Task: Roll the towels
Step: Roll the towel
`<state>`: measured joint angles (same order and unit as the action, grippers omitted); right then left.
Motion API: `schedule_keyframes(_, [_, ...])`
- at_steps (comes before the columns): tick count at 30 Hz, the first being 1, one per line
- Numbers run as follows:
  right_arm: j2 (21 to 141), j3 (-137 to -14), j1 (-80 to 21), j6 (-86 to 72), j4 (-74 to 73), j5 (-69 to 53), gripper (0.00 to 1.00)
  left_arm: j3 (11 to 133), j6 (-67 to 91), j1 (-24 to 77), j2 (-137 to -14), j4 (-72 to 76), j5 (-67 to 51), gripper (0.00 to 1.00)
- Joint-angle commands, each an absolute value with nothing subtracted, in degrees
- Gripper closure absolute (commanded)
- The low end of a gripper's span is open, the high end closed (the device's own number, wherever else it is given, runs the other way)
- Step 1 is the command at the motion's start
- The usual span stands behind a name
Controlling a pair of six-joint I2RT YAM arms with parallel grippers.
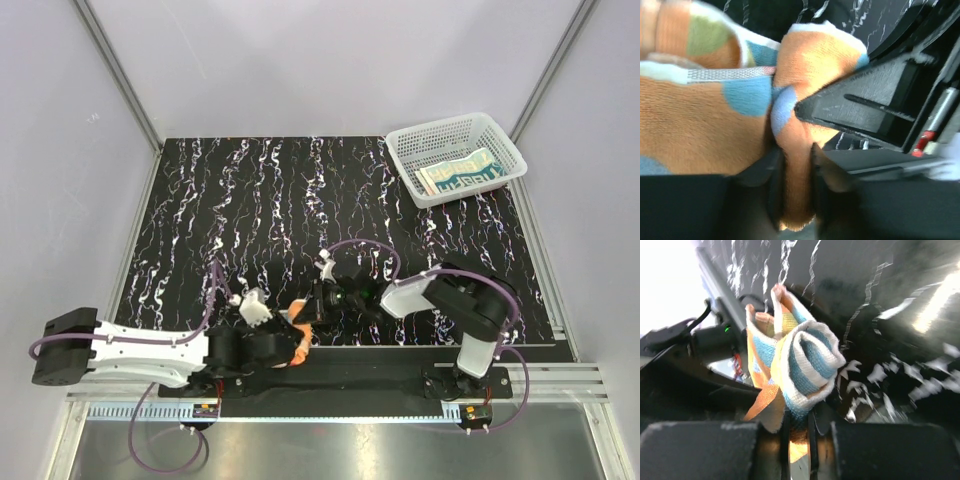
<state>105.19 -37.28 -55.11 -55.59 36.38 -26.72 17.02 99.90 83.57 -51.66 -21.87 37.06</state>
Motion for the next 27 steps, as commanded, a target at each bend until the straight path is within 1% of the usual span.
schedule_keyframes(1, [97.66,-40.34,-53.27,-48.78,17.08,-15.39,1.0,26.35,89.84,83.85,-57.54,-27.16,41.04,0.59])
schedule_keyframes(2, [95.04,-40.17,-52.39,-48.0,12.7,-14.6,1.0,27.85,86.69,83.67,-59.22,-27.42,40.96,0.49])
schedule_keyframes(4, [92.39,-39.55,-48.71,-47.38,8.28,-12.66,1.0,32.77,83.95,83.67,-64.04,-28.91,41.13,0.37])
schedule_keyframes(5, [89.85,-39.64,-47.65,-46.5,3.13,-10.39,1.0,34.44,80.72,83.67,-65.64,-29.26,41.57,0.31])
schedule_keyframes(7, [87.2,-39.99,-45.72,-45.44,-2.78,-7.57,1.0,39.88,78.24,83.58,-70.37,-31.37,42.36,0.24])
schedule_keyframes(8, [84.84,-40.43,-45.44,-44.74,-9.08,-3.56,1.0,41.56,75.35,83.58,-71.88,-31.81,43.32,0.22])
schedule_keyframes(9, [83.68,-40.95,-45.35,-44.56,-12.36,-1.34,1.0,44.97,74.1,83.58,-73.2,-32.95,44.03,0.2])
schedule_keyframes(10, [82.63,-42.0,-44.92,-44.47,-15.09,-0.1,1.0,46.48,72.87,83.58,-75.74,-33.48,44.64,0.18])
schedule_keyframes(11, [80.62,-42.53,-44.83,-44.99,-20.95,5.22,1.0,48.06,70.08,83.58,-76.81,-33.75,46.04,0.17])
schedule_keyframes(15, [78.22,-45.87,-44.47,-46.4,-33.2,12.29,1.0,56.49,62.16,83.58,-82.6,-33.84,49.65,0.17])
schedule_keyframes(19, [78.13,-48.07,-44.47,-47.2,-39.19,13.62,1.0,60.9,51.45,83.76,-87.35,-30.16,52.03,0.18])
schedule_keyframes(27, [83.05,-51.24,-44.47,-47.29,-44.03,12.22,1.0,63.01,41.84,87.97,-94.29,-19.53,54.41,0.19])
